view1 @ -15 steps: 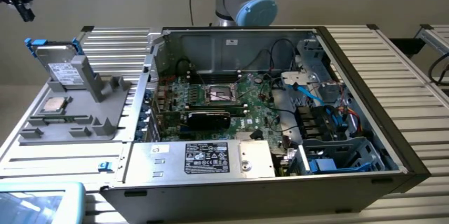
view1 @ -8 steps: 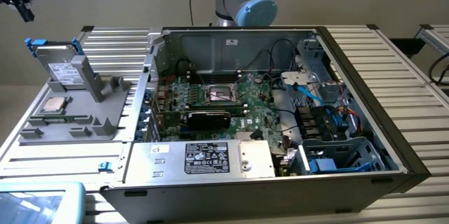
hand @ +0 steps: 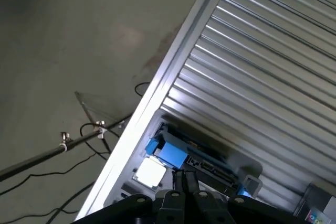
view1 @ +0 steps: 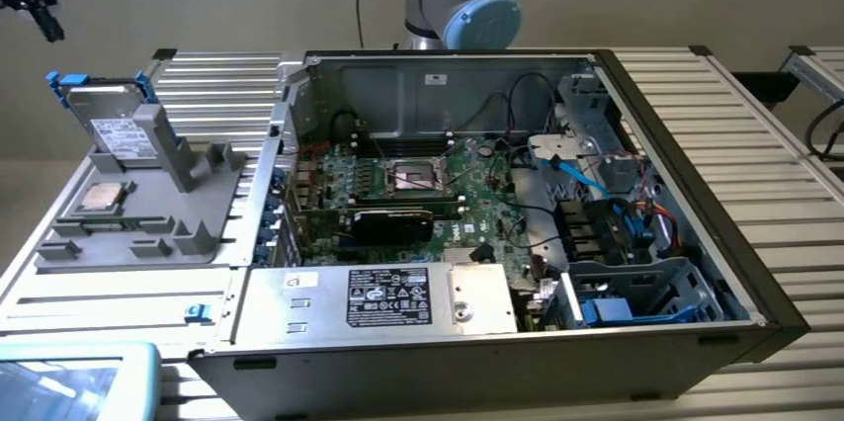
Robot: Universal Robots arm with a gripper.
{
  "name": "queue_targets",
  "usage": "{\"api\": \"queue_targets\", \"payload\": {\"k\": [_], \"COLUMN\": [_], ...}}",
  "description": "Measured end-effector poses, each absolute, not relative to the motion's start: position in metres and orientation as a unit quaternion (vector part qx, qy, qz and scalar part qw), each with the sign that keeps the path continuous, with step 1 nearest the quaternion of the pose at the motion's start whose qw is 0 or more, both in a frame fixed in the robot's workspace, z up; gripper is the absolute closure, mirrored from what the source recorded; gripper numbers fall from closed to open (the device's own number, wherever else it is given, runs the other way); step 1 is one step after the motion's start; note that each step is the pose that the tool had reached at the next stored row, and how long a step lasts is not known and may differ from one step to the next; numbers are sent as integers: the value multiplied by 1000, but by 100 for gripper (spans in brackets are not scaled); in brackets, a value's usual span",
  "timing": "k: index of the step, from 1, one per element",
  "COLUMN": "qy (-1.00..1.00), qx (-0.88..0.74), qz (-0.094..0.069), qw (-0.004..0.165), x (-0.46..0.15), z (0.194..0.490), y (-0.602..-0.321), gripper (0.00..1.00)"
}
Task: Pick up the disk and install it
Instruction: 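Pick up the disk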
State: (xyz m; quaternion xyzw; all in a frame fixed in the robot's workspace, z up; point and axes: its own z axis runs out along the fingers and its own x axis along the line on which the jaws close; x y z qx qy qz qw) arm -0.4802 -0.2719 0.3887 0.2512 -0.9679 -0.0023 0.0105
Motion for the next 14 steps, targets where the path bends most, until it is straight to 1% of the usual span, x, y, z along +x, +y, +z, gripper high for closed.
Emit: {"api": "queue_targets", "payload": {"k": [14], "qy": [-928], "qx": [372], "qz": [0], "qw": [7], "x": [-480], "z": [388], "y": [-272], "gripper": [89]}}
